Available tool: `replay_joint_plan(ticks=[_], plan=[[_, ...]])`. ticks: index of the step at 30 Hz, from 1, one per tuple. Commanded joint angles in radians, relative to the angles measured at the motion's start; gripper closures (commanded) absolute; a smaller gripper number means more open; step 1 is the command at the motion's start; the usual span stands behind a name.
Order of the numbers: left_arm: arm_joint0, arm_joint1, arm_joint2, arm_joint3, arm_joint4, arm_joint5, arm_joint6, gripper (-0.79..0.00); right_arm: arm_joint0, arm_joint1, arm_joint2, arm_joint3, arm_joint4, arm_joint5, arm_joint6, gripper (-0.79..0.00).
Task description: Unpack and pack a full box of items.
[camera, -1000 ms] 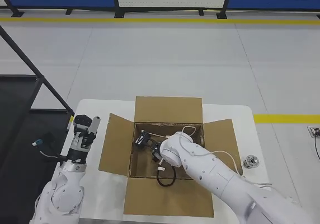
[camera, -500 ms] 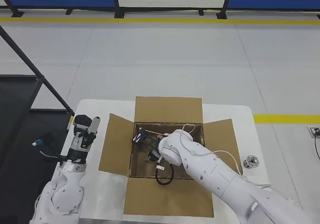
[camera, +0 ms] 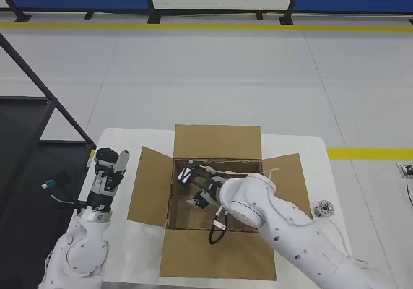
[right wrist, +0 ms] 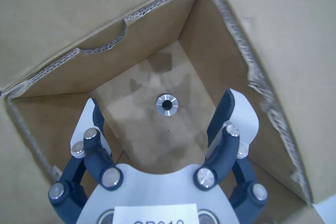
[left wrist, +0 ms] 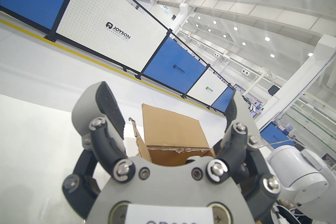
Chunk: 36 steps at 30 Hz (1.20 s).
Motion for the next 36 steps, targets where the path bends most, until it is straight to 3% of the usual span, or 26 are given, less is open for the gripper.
replay_joint_plan(ticks=[1, 9, 13, 17, 25, 36], plan=[[0.000, 0.000, 0.000, 0.000, 0.000, 0.000, 0.000, -0.785, -0.081, 0.039, 0.121, -0.126, -0.068, -0.003, -0.002, -0.785], [0.000, 0.000, 0.000, 0.000, 0.000, 0.000, 0.000, -0.785, -0.413, 0.144, 0.604, -0.489, -0.287, -0.082, -0.048, -0.785], [0.000, 0.000, 0.000, 0.000, 0.000, 0.000, 0.000, -0.785, -0.545, 0.168, 0.834, -0.535, -0.215, -0.140, -0.102, -0.785], [0.000, 0.000, 0.000, 0.000, 0.000, 0.000, 0.000, -0.785, -0.632, 0.182, 0.988, -0.500, -0.129, -0.217, -0.124, -0.785], [0.000, 0.000, 0.000, 0.000, 0.000, 0.000, 0.000, -0.785, -0.674, 0.206, 1.084, -0.293, -0.017, -0.398, -0.118, -0.785], [0.000, 0.000, 0.000, 0.000, 0.000, 0.000, 0.000, -0.785, -0.556, 0.233, 1.032, 0.091, 0.036, -0.513, -0.031, -0.785]])
